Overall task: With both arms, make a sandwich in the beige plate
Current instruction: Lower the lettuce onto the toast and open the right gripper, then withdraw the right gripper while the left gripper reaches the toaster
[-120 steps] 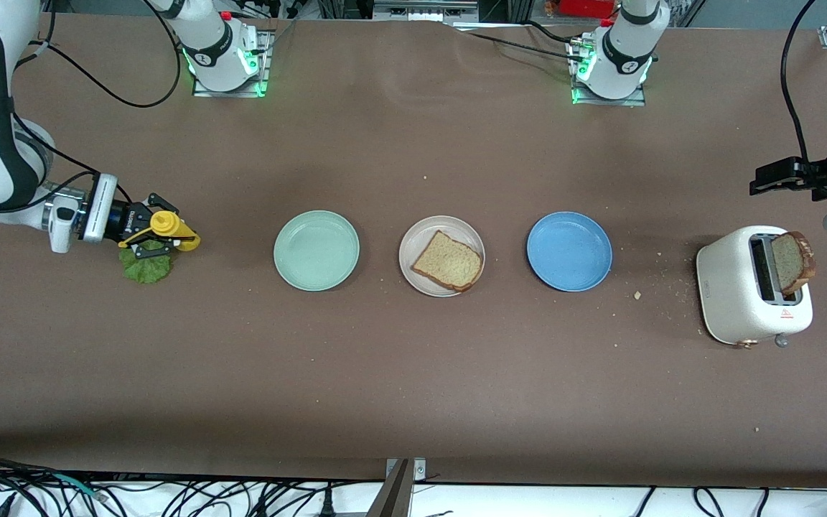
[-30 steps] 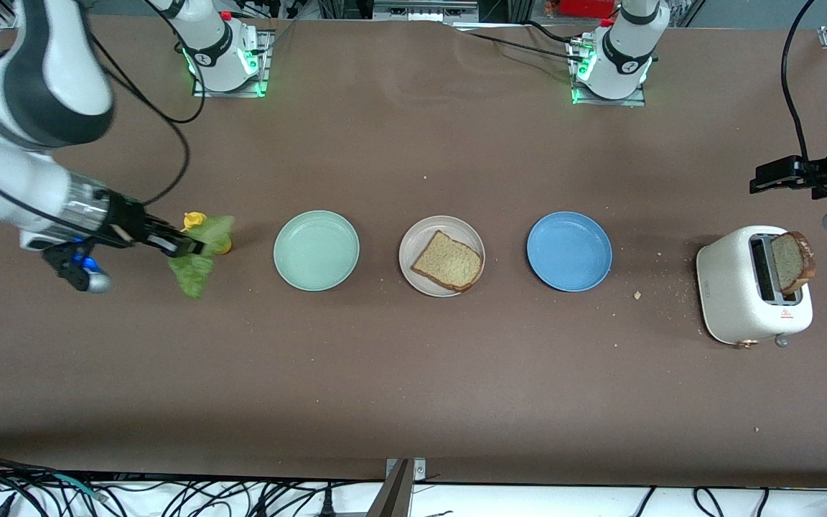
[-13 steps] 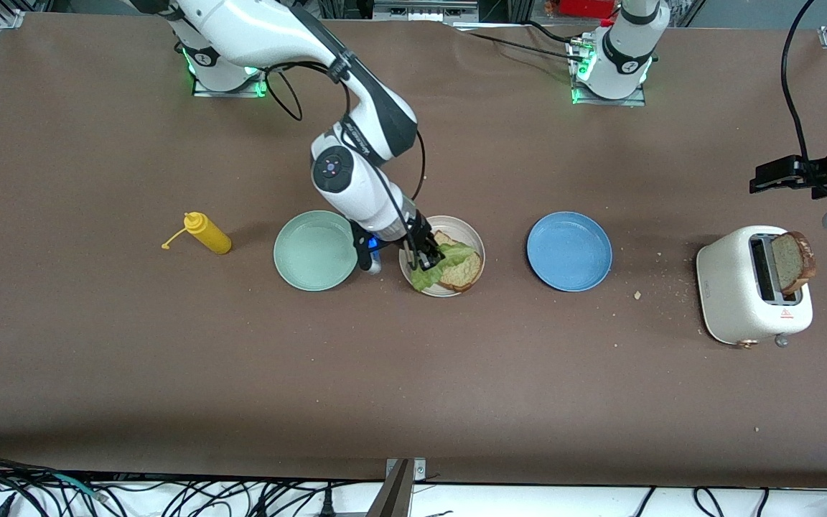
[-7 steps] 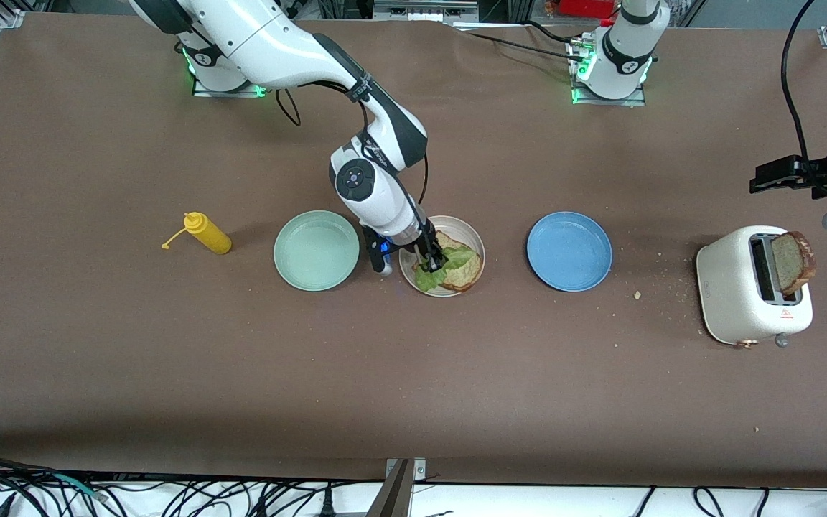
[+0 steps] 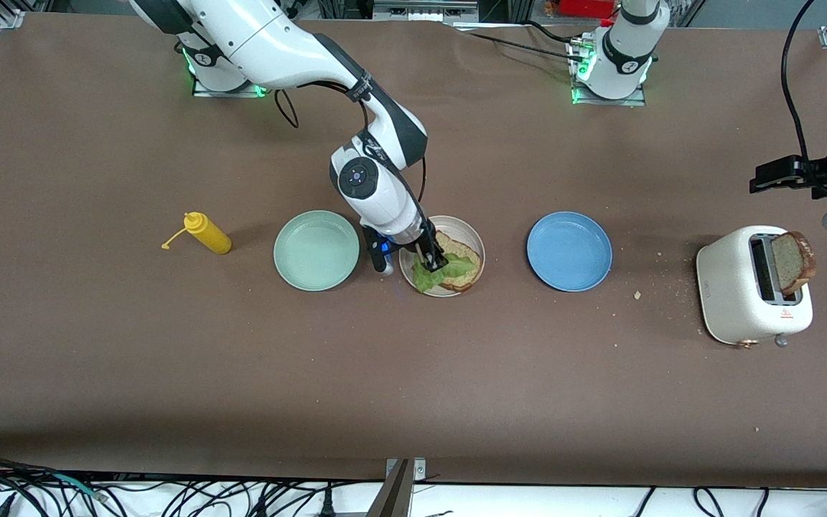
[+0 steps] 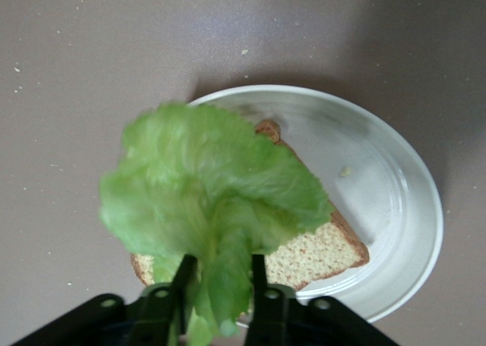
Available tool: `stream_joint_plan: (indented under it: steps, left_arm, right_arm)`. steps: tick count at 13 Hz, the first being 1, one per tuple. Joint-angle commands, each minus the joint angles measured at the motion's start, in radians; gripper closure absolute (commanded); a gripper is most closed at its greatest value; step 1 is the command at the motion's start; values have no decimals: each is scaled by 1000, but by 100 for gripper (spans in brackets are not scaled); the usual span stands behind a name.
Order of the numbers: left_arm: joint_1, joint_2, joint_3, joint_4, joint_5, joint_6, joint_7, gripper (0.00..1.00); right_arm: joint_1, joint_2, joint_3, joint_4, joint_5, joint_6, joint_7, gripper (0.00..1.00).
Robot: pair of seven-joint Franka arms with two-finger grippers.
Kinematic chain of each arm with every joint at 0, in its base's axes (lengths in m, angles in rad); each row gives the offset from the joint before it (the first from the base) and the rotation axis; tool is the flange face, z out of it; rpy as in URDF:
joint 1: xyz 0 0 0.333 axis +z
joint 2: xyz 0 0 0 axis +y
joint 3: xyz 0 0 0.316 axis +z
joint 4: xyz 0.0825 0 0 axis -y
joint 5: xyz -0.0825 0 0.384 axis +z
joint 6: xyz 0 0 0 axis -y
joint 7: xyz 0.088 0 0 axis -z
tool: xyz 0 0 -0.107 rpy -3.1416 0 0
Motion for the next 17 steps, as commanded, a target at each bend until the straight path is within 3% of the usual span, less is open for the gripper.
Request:
stream_joint_plan:
  steps: [1,3,9,12,17]
  left_arm:
    - [-2,-19,-6,-11,43,-6,-3,0]
    - [-3,-19,-6,-11,43,-6,-3,0]
    - [-3,-19,-6,-11,43,-6,-3,0]
    - [-1,-19,-6,-11,43,-6,-3,0]
    - [1,-19,-1,-11,43,-6,-1,0]
  right_arm:
    - [-22,-14,12,0,-22,1,22,0]
    - [-41,-49,11,-2,-20,-8,21,0]
    - [-246,-278,11,4,-17,-451,-161,0]
    - [-349,-382,-3,4,-23,-639,-423,0]
    - [-465,-488,-124,6,-28,-905,-983,0]
